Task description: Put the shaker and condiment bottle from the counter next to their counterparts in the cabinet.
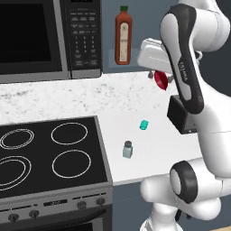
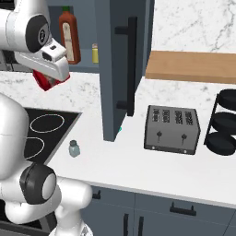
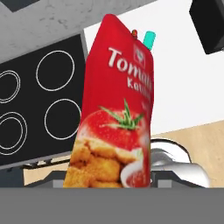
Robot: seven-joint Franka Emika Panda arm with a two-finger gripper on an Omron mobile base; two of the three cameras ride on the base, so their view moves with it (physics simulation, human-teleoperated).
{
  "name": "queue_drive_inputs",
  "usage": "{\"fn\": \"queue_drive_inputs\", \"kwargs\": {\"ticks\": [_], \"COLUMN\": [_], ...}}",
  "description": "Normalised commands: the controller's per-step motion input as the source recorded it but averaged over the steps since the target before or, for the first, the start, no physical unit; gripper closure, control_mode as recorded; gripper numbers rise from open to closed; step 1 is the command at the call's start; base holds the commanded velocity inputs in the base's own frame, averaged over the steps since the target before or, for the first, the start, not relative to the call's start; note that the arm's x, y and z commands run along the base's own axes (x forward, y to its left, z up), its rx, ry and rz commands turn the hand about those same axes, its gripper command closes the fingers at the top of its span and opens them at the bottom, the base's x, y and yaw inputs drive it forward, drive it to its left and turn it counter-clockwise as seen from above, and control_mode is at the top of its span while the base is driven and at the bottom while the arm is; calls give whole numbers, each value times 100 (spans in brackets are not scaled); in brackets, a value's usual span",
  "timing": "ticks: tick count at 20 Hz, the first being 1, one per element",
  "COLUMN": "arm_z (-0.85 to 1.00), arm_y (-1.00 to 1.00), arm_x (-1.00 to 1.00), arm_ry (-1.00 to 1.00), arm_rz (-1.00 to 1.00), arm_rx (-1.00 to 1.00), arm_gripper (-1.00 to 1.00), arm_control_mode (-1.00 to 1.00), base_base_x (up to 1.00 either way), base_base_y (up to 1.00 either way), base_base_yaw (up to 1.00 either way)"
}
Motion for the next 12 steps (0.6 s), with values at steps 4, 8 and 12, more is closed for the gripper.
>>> {"fn": "queue_drive_inputs", "kwargs": {"ticks": [4, 8, 12], "arm_z": [0, 0, 0], "arm_y": [0, 0, 0], "arm_x": [1, 7, 8], "arm_ry": [-6, -14, -16], "arm_rz": [1, 7, 13], "arm_rx": [1, 3, 2], "arm_gripper": [100, 100, 100], "arm_control_mode": [-100, -100, -100], "base_base_x": [0, 0, 0], "base_base_y": [0, 0, 0], "base_base_yaw": [0, 0, 0]}}
